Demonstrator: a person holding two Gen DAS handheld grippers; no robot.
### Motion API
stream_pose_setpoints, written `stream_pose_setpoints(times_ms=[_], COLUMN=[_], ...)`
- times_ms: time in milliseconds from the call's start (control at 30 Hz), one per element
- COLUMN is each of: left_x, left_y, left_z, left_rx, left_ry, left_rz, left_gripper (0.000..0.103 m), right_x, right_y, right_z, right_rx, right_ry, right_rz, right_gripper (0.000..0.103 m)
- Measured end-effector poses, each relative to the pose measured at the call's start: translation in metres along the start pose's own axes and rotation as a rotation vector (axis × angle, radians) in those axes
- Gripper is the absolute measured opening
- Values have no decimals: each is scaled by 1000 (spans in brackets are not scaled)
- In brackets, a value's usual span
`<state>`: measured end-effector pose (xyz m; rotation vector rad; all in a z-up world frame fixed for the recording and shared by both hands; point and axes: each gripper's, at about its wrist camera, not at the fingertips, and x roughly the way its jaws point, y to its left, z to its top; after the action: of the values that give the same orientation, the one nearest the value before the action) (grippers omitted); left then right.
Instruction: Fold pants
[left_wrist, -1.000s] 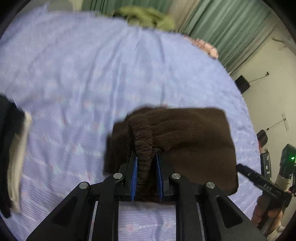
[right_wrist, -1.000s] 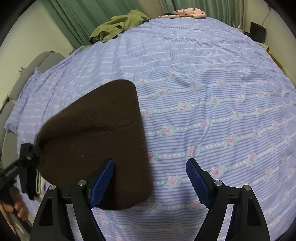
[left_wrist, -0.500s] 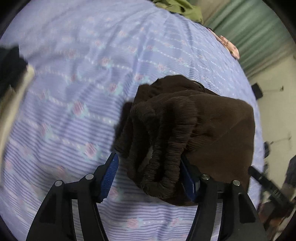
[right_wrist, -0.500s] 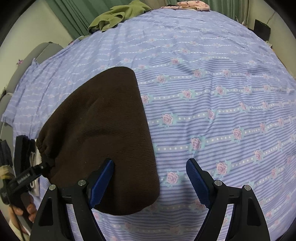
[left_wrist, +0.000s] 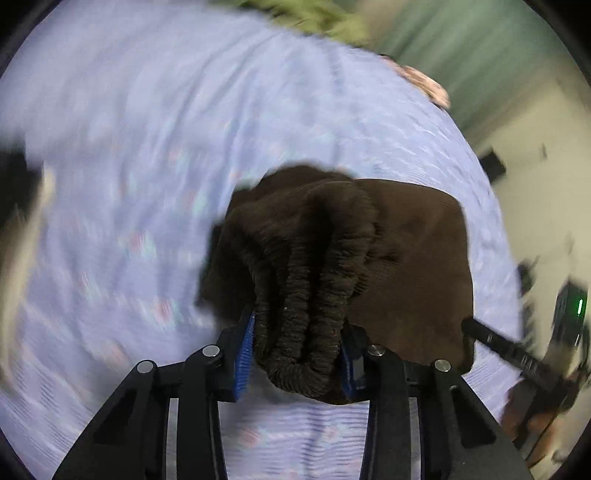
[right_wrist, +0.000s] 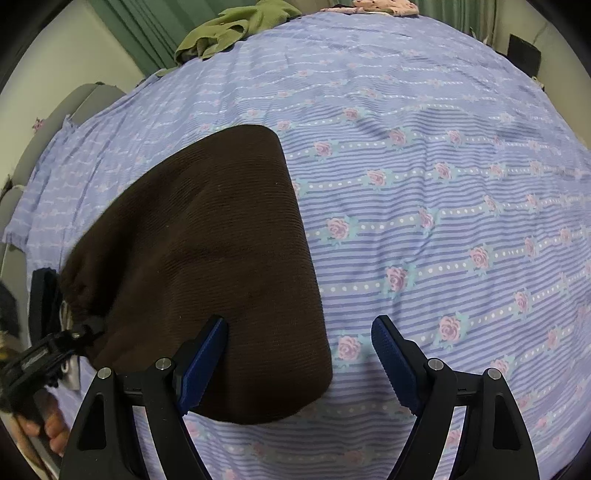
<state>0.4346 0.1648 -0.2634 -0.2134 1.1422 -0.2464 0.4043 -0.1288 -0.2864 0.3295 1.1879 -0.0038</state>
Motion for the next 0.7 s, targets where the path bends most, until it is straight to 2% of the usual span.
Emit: stream_pose_setpoints(times_ms=[67,133,300,367,467,533,700], left_x=[-13,-18,24,37,38,40,43], left_y=[-18,-20,29,35,45,47,47], left_z=[10,25,43,43,41,40,39], left_rx=[113,139,-38,-57,-92,-91,-77], left_ry=[-60,-92,24,39,46,50,53], left_rz=[34,25,-36,-51,-62,-33,-15], left_gripper=[37,37,38,41,53,69,77], right_x=[-1,-2,-3,-5,-10,-16,-16], right_y=[-5,-6,3,14,26,33,29], right_z=[-1,-2,-2,0,2,5,19], right_rx=[20,30,18,-20,-86,-111,-74], right_ry=[1,-3,-7,-15,-44,-73,-104], right_rz=[5,8,25,8,-23,-31,-14], right_gripper=[82,82,82,82,82,82,82])
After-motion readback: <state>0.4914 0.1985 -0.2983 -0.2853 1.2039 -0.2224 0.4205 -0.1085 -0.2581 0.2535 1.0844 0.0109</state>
